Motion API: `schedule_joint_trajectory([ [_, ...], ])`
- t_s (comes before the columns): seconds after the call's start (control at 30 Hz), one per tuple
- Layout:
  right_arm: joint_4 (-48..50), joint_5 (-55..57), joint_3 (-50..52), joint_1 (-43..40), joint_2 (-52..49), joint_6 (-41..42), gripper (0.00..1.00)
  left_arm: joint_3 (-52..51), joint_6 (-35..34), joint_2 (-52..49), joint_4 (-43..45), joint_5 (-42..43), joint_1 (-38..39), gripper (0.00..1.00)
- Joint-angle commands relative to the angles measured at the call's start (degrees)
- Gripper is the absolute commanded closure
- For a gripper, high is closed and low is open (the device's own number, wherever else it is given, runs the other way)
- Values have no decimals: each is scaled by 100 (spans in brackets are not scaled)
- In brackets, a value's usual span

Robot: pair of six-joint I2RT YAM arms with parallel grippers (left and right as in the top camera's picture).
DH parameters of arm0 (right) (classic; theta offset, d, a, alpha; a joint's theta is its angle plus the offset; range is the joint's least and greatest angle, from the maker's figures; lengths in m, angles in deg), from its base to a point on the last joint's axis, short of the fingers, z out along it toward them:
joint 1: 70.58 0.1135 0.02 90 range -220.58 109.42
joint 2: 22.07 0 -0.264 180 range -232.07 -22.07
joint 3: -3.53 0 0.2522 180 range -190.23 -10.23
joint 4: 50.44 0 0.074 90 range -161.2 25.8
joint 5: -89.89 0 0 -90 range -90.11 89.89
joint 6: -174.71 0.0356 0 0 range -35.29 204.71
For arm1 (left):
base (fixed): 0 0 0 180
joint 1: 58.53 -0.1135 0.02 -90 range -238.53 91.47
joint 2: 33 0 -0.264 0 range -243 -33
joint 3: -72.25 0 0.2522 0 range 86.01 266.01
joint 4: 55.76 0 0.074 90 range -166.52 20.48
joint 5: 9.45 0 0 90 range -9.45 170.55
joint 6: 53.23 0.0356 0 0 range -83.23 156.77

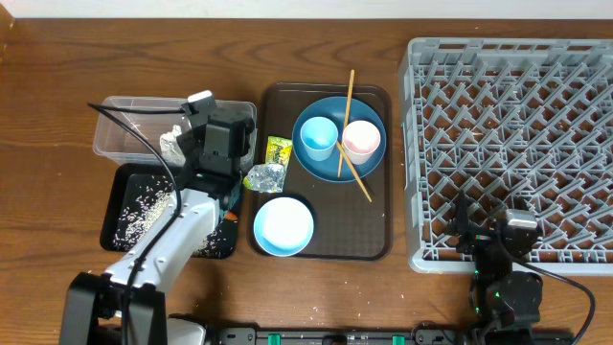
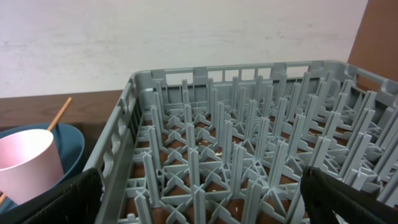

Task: Sort waste into correct bins and load items into the dishwasher rack
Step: 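Carry the tissue to the clear bin and release it, then move the left gripper to the green Pandan wrapper and foil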

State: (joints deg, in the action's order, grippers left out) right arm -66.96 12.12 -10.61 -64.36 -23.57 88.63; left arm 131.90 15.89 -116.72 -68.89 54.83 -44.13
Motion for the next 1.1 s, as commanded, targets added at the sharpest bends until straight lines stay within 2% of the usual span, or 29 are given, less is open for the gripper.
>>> schedule_joint_trajectory([
  [0.0, -26, -7, 7, 72, 4, 28, 1, 31, 15, 459, -221, 129, 103, 23],
  [0.17, -26, -7, 7, 72, 4, 28, 1, 31, 474, 1471, -992, 828, 354, 23],
  [0.4, -26, -7, 7, 72, 4, 28, 1, 31, 474, 2498, -2455, 2068, 472, 40],
  [0.6, -26, -7, 7, 72, 4, 28, 1, -28, 479, 2253, -3080, 2378, 472, 44],
  [0.73, -26, -7, 7, 72, 4, 28, 1, -63, 479, 1840, -3021, 2380, 472, 46],
  [0.9, -26, -7, 7, 72, 4, 28, 1, -61, 476, 1364, -2887, 2385, 472, 53],
  [1.07, -26, -4, 7, 72, 4, 28, 1, -63, 476, 984, -2715, 2385, 472, 54],
])
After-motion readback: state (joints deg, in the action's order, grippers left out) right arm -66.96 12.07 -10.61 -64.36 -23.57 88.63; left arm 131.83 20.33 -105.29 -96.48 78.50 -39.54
